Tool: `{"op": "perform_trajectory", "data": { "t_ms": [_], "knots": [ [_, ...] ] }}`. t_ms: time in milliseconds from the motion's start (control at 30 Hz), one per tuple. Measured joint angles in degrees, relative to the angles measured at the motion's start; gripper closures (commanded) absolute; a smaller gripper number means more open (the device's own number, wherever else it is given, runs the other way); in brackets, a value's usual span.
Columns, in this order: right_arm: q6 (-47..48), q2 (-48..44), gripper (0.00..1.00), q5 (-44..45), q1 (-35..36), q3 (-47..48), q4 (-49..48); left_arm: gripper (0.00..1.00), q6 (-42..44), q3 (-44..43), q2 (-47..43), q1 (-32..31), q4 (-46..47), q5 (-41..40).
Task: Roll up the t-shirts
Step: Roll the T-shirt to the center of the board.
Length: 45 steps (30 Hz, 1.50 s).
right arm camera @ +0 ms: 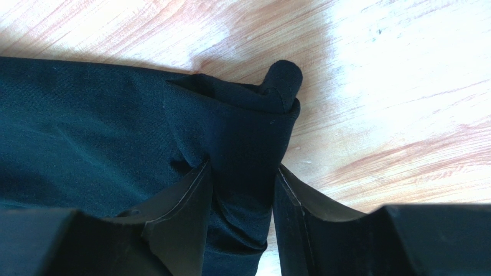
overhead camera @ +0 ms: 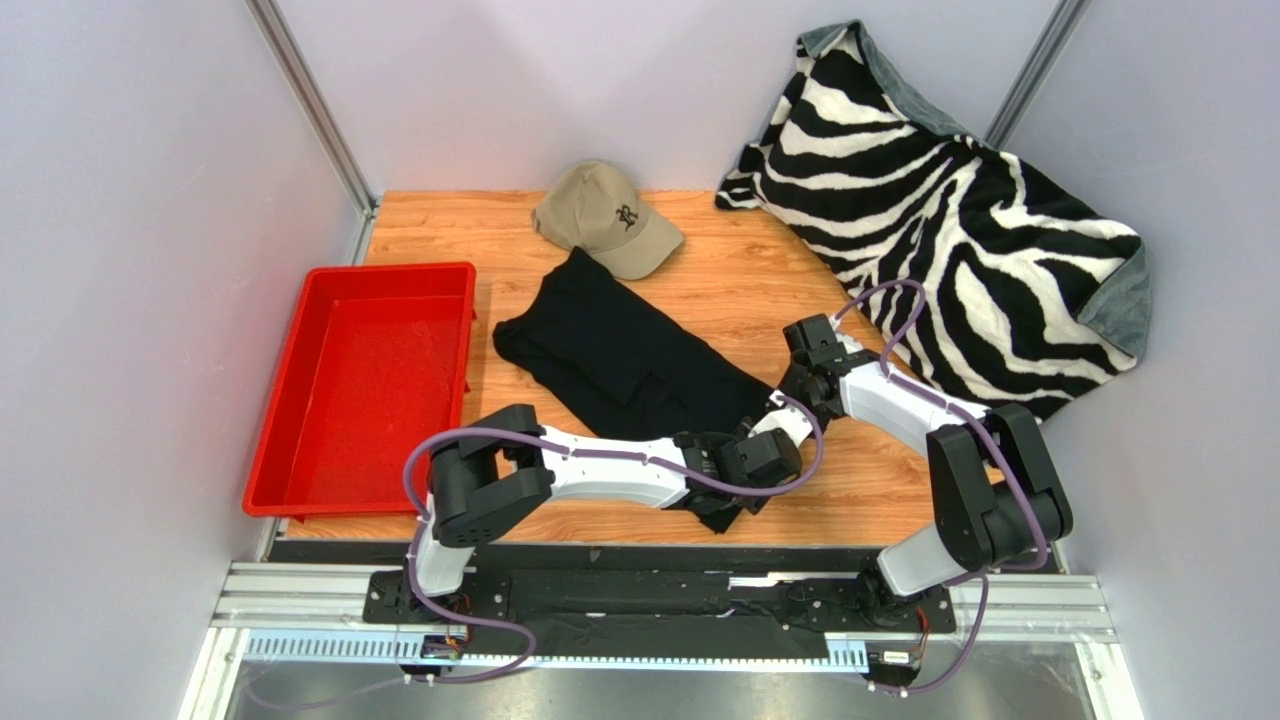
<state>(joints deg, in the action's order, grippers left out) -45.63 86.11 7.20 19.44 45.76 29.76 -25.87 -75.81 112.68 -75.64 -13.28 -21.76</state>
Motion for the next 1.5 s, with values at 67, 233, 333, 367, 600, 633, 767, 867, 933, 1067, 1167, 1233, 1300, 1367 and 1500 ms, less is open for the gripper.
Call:
{"op": "perform_trajectory", "data": {
  "t_ms": [67,233,333,367,600,633,767,867,933,1067,1167,1233,1300,1367,1500],
  "knots": [
    [0.0,0.0,0.52,0.0,0.0,0.0,0.0,0.5,-0.4,0.0,0.7,0.1,0.3,-0.7],
    [0.0,-0.2,0.41,0.0,0.0,0.0,0.0,0.86,-1.7,0.8,1.9,0.0,1.0,-2.5],
    [0.2,-1.7,0.32,0.0,0.0,0.0,0.3,0.95,-2.3,1.6,1.9,0.0,2.4,-2.8],
    [0.3,-2.4,0.3,0.0,0.0,0.0,0.4,0.98,-2.4,1.9,1.7,0.0,2.9,-2.8],
    [0.7,-13.2,0.25,0.4,0.0,0.0,0.2,1.0,-4.1,7.8,-1.9,2.1,8.4,3.3],
    [0.7,-14.9,0.25,0.4,0.0,0.0,0.1,1.0,-4.8,8.9,-2.6,2.6,9.2,4.6],
    [0.4,-20.3,0.27,0.2,0.0,-2.8,-1.4,1.0,-8.0,14.3,-6.1,5.0,13.0,11.4],
    [-0.3,-24.5,0.28,-0.3,0.0,-7.5,-1.9,1.0,-10.5,17.7,-7.8,7.1,16.0,16.3],
    [-1.1,-27.2,0.28,-0.8,0.4,-11.1,-2.5,1.0,-12.4,19.8,-8.8,8.4,18.0,19.6],
    [-3.2,-31.5,0.28,-1.5,2.3,-17.0,-4.0,1.0,-15.2,22.5,-9.5,10.3,21.5,24.4],
    [-5.2,-32.2,0.28,-1.2,4.8,-19.5,-6.1,1.0,-16.9,23.8,-9.7,11.1,23.4,27.1],
    [-6.4,-32.0,0.3,-0.6,7.6,-20.3,-7.4,1.0,-17.9,24.6,-9.8,11.4,24.3,28.8],
    [-7.5,-31.4,0.33,-0.1,9.2,-21.0,-8.9,1.0,-18.4,24.9,-9.8,11.6,24.8,29.8],
    [-8.7,-30.1,0.35,0.5,10.0,-21.5,-10.8,1.0,-18.9,24.9,-9.8,11.8,24.8,30.8],
    [-9.9,-27.4,0.49,1.7,10.4,-22.0,-12.6,1.0,-19.3,25.1,-9.8,12.0,25.0,31.9]
  ]
}}
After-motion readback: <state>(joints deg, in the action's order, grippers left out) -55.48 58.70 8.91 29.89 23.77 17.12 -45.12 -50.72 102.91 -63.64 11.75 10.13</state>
